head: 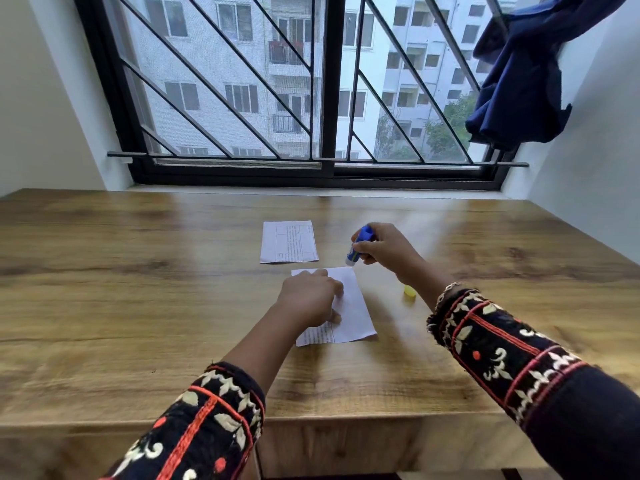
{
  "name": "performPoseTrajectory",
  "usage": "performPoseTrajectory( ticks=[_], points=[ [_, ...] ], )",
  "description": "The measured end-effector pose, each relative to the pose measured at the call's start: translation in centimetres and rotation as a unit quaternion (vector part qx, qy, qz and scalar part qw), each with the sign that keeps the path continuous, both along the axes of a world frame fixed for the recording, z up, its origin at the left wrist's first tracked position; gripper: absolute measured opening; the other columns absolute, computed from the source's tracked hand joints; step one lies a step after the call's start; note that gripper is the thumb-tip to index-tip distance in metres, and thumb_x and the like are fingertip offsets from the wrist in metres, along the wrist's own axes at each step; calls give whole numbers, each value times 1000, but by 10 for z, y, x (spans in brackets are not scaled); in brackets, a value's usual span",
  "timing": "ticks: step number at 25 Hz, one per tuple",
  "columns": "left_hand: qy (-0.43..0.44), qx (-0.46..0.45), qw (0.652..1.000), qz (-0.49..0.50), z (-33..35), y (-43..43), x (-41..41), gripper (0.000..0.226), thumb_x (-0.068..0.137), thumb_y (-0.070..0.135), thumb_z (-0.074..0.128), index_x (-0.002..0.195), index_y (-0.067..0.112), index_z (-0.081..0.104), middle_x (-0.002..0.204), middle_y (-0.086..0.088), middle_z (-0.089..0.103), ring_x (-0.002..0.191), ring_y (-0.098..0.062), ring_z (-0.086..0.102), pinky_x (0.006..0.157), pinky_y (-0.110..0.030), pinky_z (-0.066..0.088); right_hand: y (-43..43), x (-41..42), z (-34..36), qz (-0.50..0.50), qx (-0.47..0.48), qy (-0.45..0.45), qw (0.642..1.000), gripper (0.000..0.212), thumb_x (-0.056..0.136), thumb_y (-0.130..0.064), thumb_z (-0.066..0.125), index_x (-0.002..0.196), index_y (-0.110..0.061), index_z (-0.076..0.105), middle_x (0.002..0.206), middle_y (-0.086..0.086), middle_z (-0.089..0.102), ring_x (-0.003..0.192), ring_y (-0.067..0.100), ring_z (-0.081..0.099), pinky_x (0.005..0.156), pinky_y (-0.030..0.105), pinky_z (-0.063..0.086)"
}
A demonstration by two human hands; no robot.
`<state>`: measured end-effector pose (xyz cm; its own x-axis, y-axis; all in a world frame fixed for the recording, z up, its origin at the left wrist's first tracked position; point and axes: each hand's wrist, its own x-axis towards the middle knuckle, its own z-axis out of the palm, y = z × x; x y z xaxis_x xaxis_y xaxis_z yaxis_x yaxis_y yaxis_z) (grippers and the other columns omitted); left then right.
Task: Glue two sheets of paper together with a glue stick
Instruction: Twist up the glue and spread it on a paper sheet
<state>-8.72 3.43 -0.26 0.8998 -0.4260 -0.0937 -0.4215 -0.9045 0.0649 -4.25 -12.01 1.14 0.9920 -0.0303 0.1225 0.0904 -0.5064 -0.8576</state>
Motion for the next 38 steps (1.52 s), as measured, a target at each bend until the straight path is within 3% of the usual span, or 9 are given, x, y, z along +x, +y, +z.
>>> performPoseTrajectory(
  ticks=[12,19,38],
  points=[
    [-8,60,998,-7,6,-13,-1,45,86,29,61,127,16,51,127,-8,51,116,-26,51,85,-33,44,7,11,-6,11,-45,-5,999,10,84,-5,55,94,-7,53,91,15,56,72,24,51,57,22,44],
    [16,26,1000,-3,3,-11,0,42,86,23,62,126,13,52,127,-11,48,118,-31,45,90,-36,42,8,13,-8,25,-54,2,998,8,84,-7,55,91,-6,52,89,12,56,70,21,51,58,23,45],
    [39,-17,999,-3,3,-6,1,48,84,25,64,129,17,48,129,-10,46,115,-27,50,88,-34,43,1,-27,-10,61,-71,10,996,21,85,-7,55,103,4,54,85,9,55,72,23,51,61,25,45]
  ],
)
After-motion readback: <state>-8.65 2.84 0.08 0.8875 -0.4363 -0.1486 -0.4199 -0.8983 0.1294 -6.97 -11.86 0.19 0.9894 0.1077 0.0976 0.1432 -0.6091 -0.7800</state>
